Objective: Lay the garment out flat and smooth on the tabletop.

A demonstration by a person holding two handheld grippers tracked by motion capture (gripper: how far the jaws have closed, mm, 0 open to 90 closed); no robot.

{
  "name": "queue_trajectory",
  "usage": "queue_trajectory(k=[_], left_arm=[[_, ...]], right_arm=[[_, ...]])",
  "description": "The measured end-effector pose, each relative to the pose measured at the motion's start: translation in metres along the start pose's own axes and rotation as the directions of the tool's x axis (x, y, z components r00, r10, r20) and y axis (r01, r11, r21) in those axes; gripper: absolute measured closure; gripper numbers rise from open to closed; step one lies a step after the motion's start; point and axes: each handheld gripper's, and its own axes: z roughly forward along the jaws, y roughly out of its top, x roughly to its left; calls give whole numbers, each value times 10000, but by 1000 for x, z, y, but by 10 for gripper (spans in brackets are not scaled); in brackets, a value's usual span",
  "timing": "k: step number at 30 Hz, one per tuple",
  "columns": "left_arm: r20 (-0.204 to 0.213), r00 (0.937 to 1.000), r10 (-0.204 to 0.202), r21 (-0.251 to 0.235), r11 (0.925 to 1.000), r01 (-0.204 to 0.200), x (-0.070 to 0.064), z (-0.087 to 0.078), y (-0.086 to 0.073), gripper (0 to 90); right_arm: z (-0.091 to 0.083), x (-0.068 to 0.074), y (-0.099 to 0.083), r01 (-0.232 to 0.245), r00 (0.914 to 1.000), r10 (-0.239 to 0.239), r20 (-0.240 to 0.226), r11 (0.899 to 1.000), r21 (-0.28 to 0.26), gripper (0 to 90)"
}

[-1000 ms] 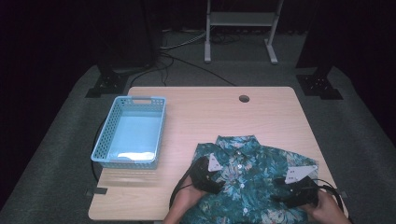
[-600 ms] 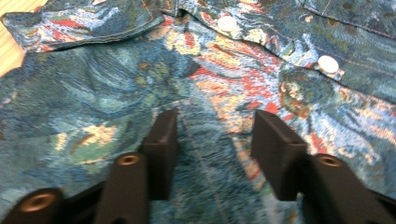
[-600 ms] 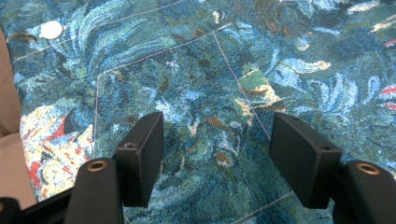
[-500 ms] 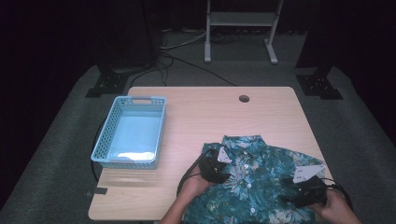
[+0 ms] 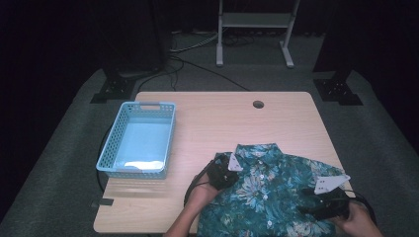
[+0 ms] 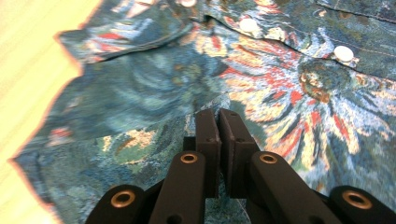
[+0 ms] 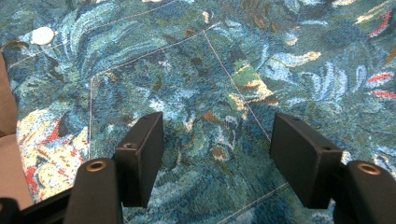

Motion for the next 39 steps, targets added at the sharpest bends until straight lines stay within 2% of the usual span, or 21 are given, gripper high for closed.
queue_trajectory(k=[7,10,18,28,29,30,33,34,35,36,39], left_arm=[[-528,9981,-310,-192,9994,301,14,-25,-10,877],[-721,9956,-597,-355,9977,572,21,-37,-18,878],[-1177,9884,-959,-415,9949,916,32,-58,-35,878],[-1827,9715,-1512,-501,9883,1444,45,-83,-59,872],[-1891,9698,-1543,-513,9878,1472,47,-86,-61,863],[-2028,9650,-1664,-593,9857,1575,49,-91,-65,845],[-2131,9621,-1700,-639,9851,1599,50,-96,-69,807],[-2283,9554,-1873,-730,9819,1750,52,-102,-73,785],[-2283,9554,-1873,-730,9819,1750,52,-102,-73,766],[-2365,9506,-2011,-825,9790,1865,54,-107,-77,756],[-2379,9475,-2137,-831,9764,1994,54,-109,-79,719]], right_arm=[[0,1,2,-54,10000,53,55,9999,123,343],[0,1,2,-69,10000,68,61,9999,157,342],[1,2,6,-112,9999,107,115,9992,386,336],[2,2,8,-125,9998,117,138,9985,542,332],[2,2,8,-131,9998,124,133,9984,555,332],[2,2,8,-130,9998,123,132,9983,565,332],[2,2,8,-131,9998,123,136,9983,574,332],[2,2,8,-130,9998,123,131,9984,548,332],[2,2,8,-130,9998,123,131,9984,548,332],[2,2,8,-124,9998,117,129,9983,566,331],[2,2,9,-100,9999,94,109,9981,607,330]])
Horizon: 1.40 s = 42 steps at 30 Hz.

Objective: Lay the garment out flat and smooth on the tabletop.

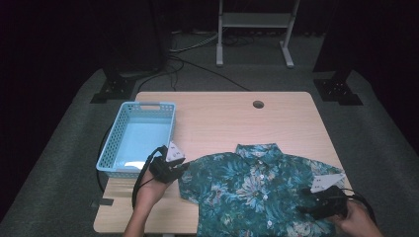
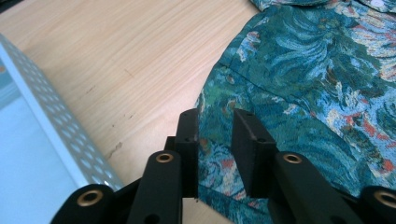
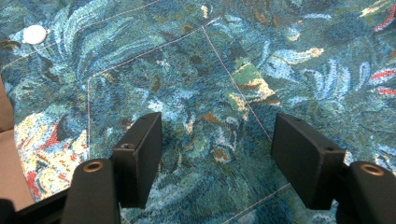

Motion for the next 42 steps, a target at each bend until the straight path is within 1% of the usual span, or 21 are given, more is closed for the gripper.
queue_trajectory(k=[4,5,6,7,8,11,14,15,16,17,19,21,22,25,28,33,36,38,39,40,42], left_arm=[[243,9997,13,148,9999,-17,-5,4,-3,677],[497,9987,78,238,9997,-90,-11,8,-3,637],[497,9987,78,238,9997,-90,-11,8,-3,621],[803,9966,189,334,9992,-217,-18,15,-2,605],[803,9966,189,334,9992,-217,-18,15,-2,588],[1283,9909,405,553,9973,-480,-31,28,0,554],[1811,9824,463,660,9961,-591,-47,39,2,473],[2047,9777,470,703,9956,-625,-52,43,2,441],[2350,9710,444,789,9948,-646,-57,47,2,441],[2595,9647,453,882,9936,-704,-62,50,2,372],[2828,9574,581,962,9914,-885,-72,56,1,351],[2972,9529,603,1215,9875,-1003,-78,62,-1,297],[2969,9525,679,1072,9888,-1039,-81,64,-3,282],[2977,9523,667,1021,9896,-1012,-82,65,-3,231],[2830,9532,1063,908,9864,-1369,-82,68,-3,228],[2796,9548,1012,660,9900,-1243,-74,75,0,211],[2826,9534,1060,604,9899,-1279,-68,80,2,211],[2754,9563,983,610,9910,-1194,-63,83,5,211],[2650,9601,891,596,9923,-1086,-57,87,7,211],[2650,9601,891,596,9923,-1086,-57,87,7,210],[2572,9632,781,581,9937,-961,-52,91,9,207]], right_arm=[[0,0,0,-15,10000,15,2,10000,9,327],[0,1,0,-45,10000,45,-7,10000,-22,311],[0,1,0,-34,10000,34,-5,10000,-41,305],[1,1,-1,-44,10000,44,-6,10000,-58,299],[1,1,-1,-44,10000,44,-6,10000,-58,299],[1,2,-1,-71,10000,71,-13,9999,-123,286],[1,4,-2,-122,9999,123,58,9998,-185,270],[2,4,-2,-164,9998,166,87,9997,-189,267],[2,4,-2,-164,9998,166,87,9997,-189,267],[2,5,-2,-246,9996,248,150,9995,-175,262],[2,5,-1,-253,9995,256,175,9995,-185,260],[2,6,-1,-341,9992,344,218,9993,-163,256],[2,7,-1,-371,9990,374,237,9992,-159,255],[3,8,-1,-488,9984,493,294,9986,-187,253],[3,7,0,-516,9980,523,342,9985,-206,252],[7,2,3,-704,9962,726,488,9966,-439,251],[9,-1,5,-775,9952,804,551,9956,-525,252],[11,-4,7,-829,9947,861,564,9950,-562,251],[13,-8,9,-880,9941,918,575,9940,-651,252],[13,-8,9,-880,9941,918,575,9940,-651,252],[15,-12,11,-930,9933,978,622,9928,-750,253]])
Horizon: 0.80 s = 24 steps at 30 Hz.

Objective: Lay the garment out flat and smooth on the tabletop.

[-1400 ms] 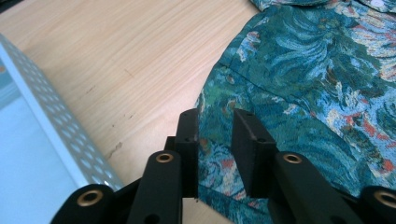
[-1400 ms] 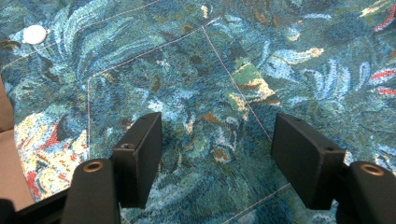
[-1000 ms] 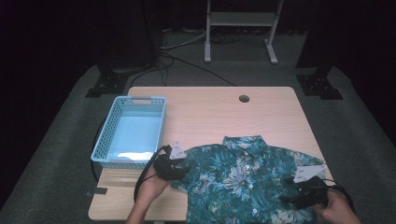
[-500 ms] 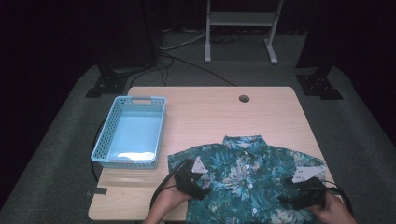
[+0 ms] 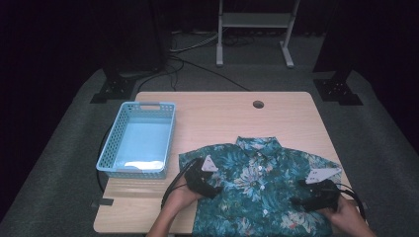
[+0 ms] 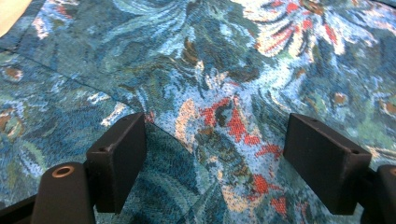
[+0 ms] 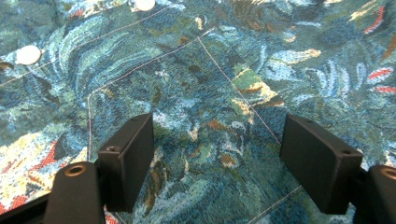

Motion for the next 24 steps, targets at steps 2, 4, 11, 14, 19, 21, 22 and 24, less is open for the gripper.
queue_trajectory(k=[2,4,11,14,19,21,22,24], left_arm=[[-86,9999,-86,56,9999,86,6,2,3,204],[-228,9995,-233,37,9997,234,12,5,6,201],[-631,9955,-701,-209,9974,689,29,14,12,155],[-829,9923,-920,-290,9955,899,29,17,14,118],[-1174,9830,-1408,-57,9900,1411,26,15,19,119],[-1149,9835,-1398,-190,9902,1385,20,12,19,119],[-1086,9846,-1373,-270,9905,1351,16,9,19,119],[-898,9866,-1365,-540,9898,1320,7,5,17,119]], right_arm=[[3,-4,2,-98,9999,99,65,9999,-111,252],[7,-12,6,-186,9997,191,166,9994,-275,253],[20,-31,18,-871,9934,926,679,9930,-803,257],[23,-34,20,-968,9920,1032,731,9916,-864,256],[24,-38,30,-1483,9864,1501,665,9884,-311,223],[22,-37,31,-1548,9859,1559,600,9877,-220,223],[20,-36,31,-1491,9871,1500,557,9886,-192,223],[14,-31,29,-1347,9884,1369,664,9902,-361,224]])
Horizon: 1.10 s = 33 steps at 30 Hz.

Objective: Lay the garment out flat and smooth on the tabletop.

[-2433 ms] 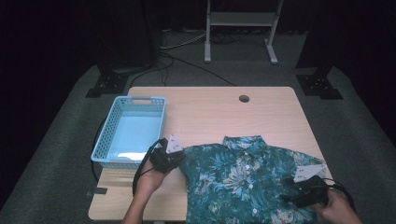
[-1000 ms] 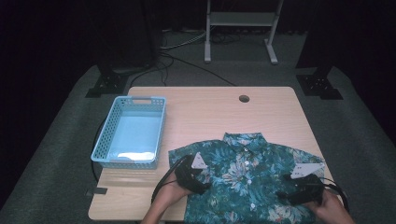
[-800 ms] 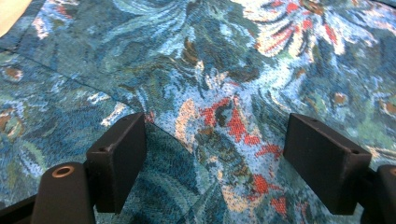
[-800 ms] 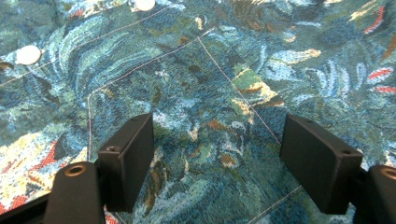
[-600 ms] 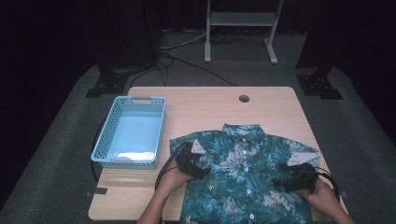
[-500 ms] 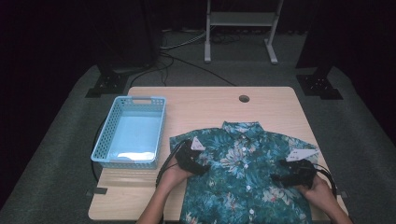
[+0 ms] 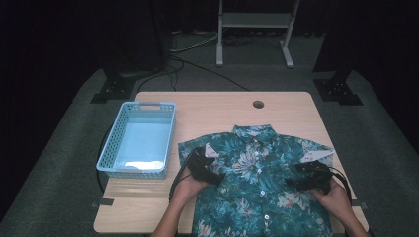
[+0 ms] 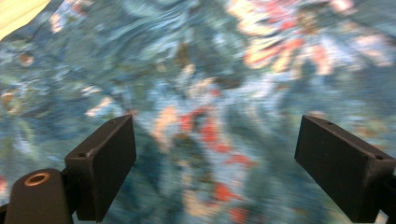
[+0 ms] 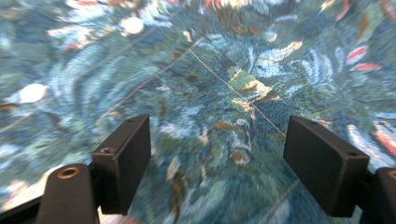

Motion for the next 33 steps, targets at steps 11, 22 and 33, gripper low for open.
queue_trajectory(k=[11,22,33], left_arm=[[418,9979,502,-2,9987,-502,-47,-21,-27,104],[625,9943,859,56,9962,-864,-58,-19,-41,91],[606,9935,962,-143,9953,-955,-57,-18,-44,92]], right_arm=[[-27,34,-23,876,9961,-878,20,9952,429,224],[-28,40,-49,551,9985,-550,-79,9982,218,238],[-26,43,-56,276,9996,-271,116,9986,-459,216]])
